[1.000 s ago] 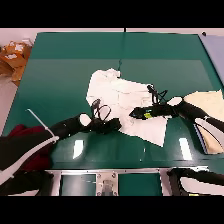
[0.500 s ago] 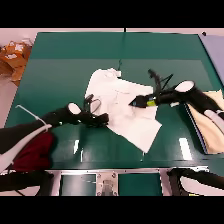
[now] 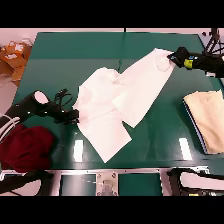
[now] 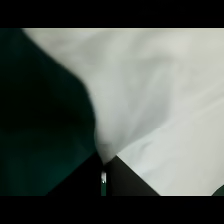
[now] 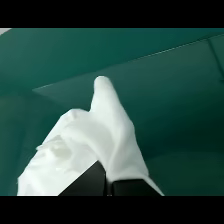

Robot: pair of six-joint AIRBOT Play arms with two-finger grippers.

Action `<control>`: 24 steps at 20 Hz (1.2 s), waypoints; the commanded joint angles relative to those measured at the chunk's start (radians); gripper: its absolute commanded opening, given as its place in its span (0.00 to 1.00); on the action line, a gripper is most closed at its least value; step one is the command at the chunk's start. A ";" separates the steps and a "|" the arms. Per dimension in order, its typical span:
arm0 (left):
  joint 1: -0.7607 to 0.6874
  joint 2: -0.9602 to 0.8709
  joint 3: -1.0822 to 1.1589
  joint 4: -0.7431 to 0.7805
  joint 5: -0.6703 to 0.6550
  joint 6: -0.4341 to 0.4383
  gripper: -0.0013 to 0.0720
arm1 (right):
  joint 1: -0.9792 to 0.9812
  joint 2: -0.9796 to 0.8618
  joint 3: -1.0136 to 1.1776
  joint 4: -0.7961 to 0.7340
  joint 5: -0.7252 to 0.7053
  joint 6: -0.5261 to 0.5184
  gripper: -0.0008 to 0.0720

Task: Fold the shirts.

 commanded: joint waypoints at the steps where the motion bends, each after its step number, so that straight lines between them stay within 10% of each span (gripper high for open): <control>1: 0.045 0.008 0.001 0.051 0.000 0.046 0.05 | -0.029 -0.186 0.026 0.032 -0.101 0.020 0.03; 3: 0.045 0.007 0.001 0.043 0.031 0.046 0.05 | -0.022 -0.256 0.026 0.060 -0.070 0.019 0.09; 5: 0.045 0.008 0.001 0.045 0.066 0.060 0.05 | -0.034 -0.263 0.031 0.053 -0.032 0.019 0.51; 12: 0.045 0.008 0.001 0.039 0.073 0.106 0.05 | -0.086 -0.105 0.098 -0.117 0.377 0.046 0.41; 17: 0.045 0.008 0.001 0.036 0.053 0.105 0.05 | 0.345 -0.015 -0.072 -0.399 0.352 0.046 0.71; 24: 0.045 0.008 0.001 0.037 0.011 0.106 0.05 | 0.855 -0.079 -0.084 -0.922 0.176 0.196 0.76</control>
